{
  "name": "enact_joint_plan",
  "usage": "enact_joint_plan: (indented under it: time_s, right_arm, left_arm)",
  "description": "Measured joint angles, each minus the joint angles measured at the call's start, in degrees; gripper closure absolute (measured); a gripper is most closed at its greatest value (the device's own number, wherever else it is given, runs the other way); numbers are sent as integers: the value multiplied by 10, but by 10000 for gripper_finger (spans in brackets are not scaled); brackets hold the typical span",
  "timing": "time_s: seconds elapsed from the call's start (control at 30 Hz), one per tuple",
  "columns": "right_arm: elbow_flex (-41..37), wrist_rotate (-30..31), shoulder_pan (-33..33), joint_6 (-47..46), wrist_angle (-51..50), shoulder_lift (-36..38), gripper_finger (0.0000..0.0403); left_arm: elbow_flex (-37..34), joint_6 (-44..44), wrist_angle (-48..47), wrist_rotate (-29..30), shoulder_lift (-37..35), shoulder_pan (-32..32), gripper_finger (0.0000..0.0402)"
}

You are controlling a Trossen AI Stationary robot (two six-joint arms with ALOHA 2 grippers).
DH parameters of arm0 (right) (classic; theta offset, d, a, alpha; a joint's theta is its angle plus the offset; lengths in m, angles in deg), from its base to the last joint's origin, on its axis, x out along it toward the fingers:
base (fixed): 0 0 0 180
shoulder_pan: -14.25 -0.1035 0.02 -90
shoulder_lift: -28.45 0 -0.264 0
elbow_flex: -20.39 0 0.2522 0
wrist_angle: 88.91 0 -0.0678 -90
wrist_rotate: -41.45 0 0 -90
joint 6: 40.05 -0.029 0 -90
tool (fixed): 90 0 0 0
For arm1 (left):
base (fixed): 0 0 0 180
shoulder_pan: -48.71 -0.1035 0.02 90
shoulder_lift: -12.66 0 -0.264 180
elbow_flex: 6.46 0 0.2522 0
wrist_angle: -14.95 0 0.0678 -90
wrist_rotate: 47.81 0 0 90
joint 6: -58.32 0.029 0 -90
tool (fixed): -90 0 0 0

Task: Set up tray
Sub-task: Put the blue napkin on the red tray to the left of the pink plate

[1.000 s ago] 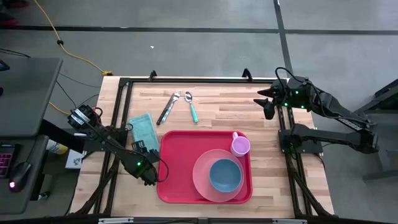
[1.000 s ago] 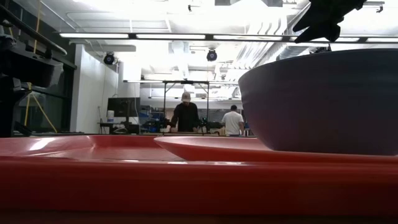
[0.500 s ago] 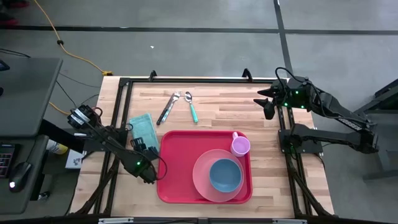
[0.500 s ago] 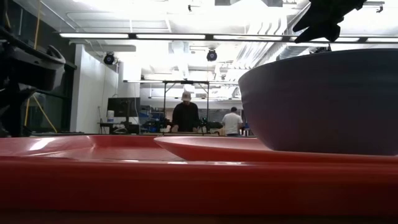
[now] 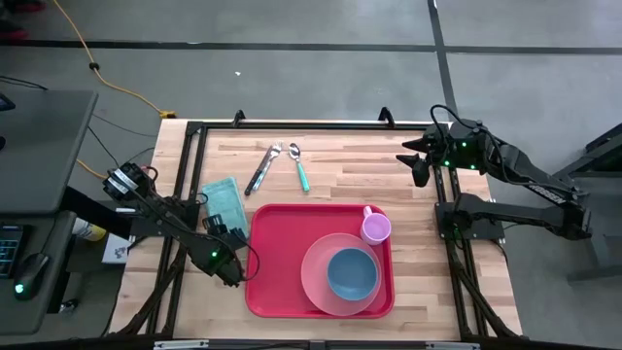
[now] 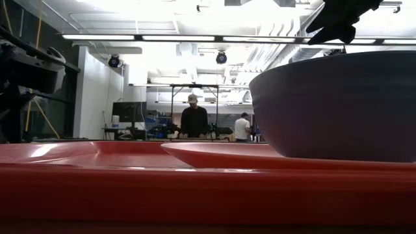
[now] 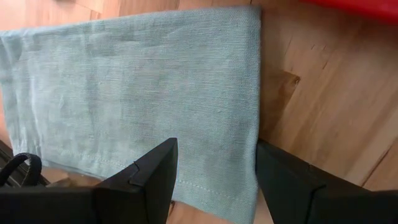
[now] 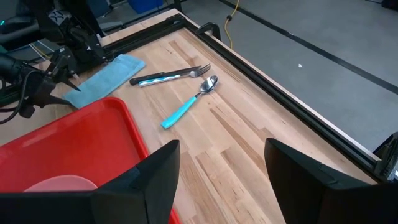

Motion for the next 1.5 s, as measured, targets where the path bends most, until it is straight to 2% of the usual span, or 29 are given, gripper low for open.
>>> enact_joint_plan:
  time_s: [1.07,1.2,1.5]
  right_arm:
    - [0,0,0,-2,2,0,190]
    - [0,0,0,-2,2,0,190]
    - [0,-2,0,-2,2,0,190]
  left_arm:
    - [-16,-26,12,15,1,-1,160]
    - [-17,-26,17,12,1,-1,185]
    - [-17,-30,29,7,1,-1,269]
